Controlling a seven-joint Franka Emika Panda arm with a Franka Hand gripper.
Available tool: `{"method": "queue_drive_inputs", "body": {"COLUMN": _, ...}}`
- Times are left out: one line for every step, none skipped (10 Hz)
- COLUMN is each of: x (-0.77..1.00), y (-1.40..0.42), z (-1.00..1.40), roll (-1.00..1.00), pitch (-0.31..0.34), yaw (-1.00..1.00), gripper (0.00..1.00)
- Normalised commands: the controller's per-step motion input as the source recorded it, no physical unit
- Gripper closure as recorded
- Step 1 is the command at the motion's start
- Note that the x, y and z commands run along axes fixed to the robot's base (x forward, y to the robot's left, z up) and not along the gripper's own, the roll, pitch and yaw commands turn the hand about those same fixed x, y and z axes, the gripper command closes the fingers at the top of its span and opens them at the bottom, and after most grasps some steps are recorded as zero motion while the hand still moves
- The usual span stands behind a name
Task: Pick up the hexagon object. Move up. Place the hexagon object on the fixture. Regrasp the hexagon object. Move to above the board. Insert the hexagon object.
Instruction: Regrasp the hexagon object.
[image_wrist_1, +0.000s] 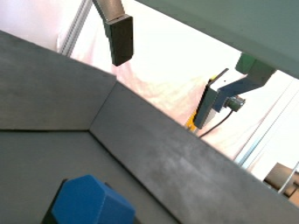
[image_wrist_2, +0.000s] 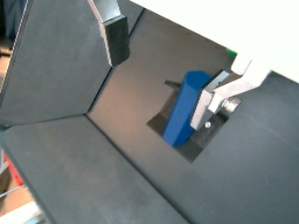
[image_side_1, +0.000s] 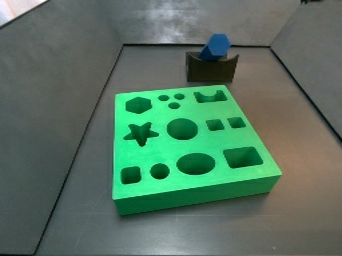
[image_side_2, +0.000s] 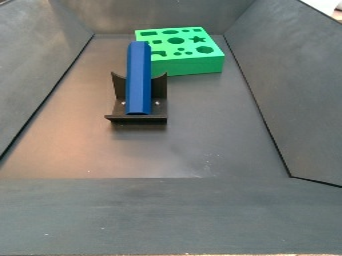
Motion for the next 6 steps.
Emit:
{"method": "queue_drive_inputs", "body": {"x": 0.10, "y": -0.04, "z": 0.00, "roll": 0.26, "pitch": 0.106, "yaw": 0.22, "gripper": 0.00}}
{"method": "queue_drive_inputs", "body": {"x": 0.09, "y": -0.04, "z": 0.00, "roll": 0.21, "pitch": 0.082, "yaw": 0.22, "gripper": 0.00}}
{"method": "queue_drive_inputs", "body": {"x": 0.08, "y": -0.05, "z": -0.01, "roll": 0.17, "pitch": 0.031, "yaw": 0.21, "gripper": 0.00}}
{"method": "queue_drive_inputs", "body": {"x": 0.08, "y": -0.05, "z": -0.01, "roll": 0.17, "pitch": 0.022, "yaw": 0.20, "gripper": 0.00}}
{"method": "queue_drive_inputs", "body": {"x": 0.03, "y": 0.04, "z": -1.00, "roll": 0.25, "pitch": 0.025, "yaw": 0.31, "gripper": 0.00}}
{"method": "queue_drive_inputs", "body": {"x": 0.04, "y": 0.04, "z": -1.00, "roll": 0.25, "pitch": 0.016, "yaw": 0.28, "gripper": 0.00}}
